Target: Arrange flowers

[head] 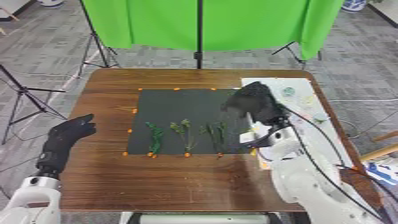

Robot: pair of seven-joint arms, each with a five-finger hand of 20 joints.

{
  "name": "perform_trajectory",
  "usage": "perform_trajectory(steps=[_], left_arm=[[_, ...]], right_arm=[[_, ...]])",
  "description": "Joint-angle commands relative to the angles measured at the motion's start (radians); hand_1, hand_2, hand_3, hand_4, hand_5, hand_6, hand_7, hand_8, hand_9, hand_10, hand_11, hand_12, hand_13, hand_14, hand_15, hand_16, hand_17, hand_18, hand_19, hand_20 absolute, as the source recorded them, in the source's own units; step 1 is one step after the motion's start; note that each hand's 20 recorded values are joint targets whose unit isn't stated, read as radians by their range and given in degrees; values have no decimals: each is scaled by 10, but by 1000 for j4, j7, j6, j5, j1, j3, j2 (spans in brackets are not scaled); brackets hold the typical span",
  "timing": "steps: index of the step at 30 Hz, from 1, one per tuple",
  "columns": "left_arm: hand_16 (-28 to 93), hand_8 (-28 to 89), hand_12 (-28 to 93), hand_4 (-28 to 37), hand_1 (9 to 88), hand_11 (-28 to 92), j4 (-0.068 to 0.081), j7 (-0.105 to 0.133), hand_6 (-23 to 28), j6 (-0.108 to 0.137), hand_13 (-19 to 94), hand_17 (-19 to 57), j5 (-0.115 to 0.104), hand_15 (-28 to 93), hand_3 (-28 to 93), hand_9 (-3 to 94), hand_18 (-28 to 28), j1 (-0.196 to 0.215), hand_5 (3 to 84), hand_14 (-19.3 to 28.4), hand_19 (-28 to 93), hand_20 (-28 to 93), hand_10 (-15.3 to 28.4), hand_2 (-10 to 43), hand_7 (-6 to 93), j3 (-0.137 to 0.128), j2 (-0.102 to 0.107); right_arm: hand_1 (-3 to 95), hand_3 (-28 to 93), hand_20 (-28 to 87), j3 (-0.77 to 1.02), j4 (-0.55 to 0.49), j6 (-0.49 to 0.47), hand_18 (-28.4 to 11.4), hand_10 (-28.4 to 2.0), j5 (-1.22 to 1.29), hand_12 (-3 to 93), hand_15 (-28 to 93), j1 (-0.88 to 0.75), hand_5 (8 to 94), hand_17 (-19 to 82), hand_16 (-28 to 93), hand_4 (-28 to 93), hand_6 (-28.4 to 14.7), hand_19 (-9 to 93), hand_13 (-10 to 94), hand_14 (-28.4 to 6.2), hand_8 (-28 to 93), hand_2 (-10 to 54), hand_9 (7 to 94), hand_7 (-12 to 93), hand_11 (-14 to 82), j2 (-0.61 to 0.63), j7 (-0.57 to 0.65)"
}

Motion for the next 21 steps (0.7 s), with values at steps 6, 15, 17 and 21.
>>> perform_trajectory(steps=[6, 15, 17, 21], left_arm=[[-23, -56, 107, -219, 281, 211, -6, 0, 67, 0, 382, 92, 3, 232, 657, 450, 138, 17, 473, 191, 128, 181, 149, 41, 112, -6, -15], [-23, -57, 107, -218, 281, 211, -2, -1, 67, -6, 382, 91, 3, 231, 656, 450, 139, 10, 474, 191, 129, 181, 149, 42, 112, -2, -13], [-23, -57, 107, -218, 282, 211, -3, -2, 67, -9, 382, 92, 3, 231, 655, 450, 138, 11, 474, 191, 129, 181, 149, 42, 113, -2, -13], [-23, -56, 107, -218, 282, 211, -3, -3, 67, -11, 383, 92, 3, 231, 655, 451, 138, 11, 474, 191, 128, 181, 149, 42, 112, -1, -13]], right_arm=[[254, 649, 660, 6, 234, -281, -181, -165, -217, 262, 668, 143, 650, 601, 376, -73, -10, 932, 848, -57, -72, -88, 750, 131, 212, 130, 213], [279, 634, 647, -30, 339, -328, -172, -165, -200, 252, 660, 151, 622, 617, 359, -68, -4, 932, 865, -45, -66, -95, 748, 115, 195, 106, 242], [289, 636, 645, -36, 347, -335, -167, -158, -205, 246, 651, 147, 625, 625, 356, -70, -1, 932, 879, -35, -67, -95, 762, 119, 198, 103, 240], [314, 642, 641, -51, 361, -306, -161, -152, -203, 239, 640, 130, 642, 633, 357, -74, 1, 932, 893, -26, -72, -95, 784, 125, 201, 95, 243]])
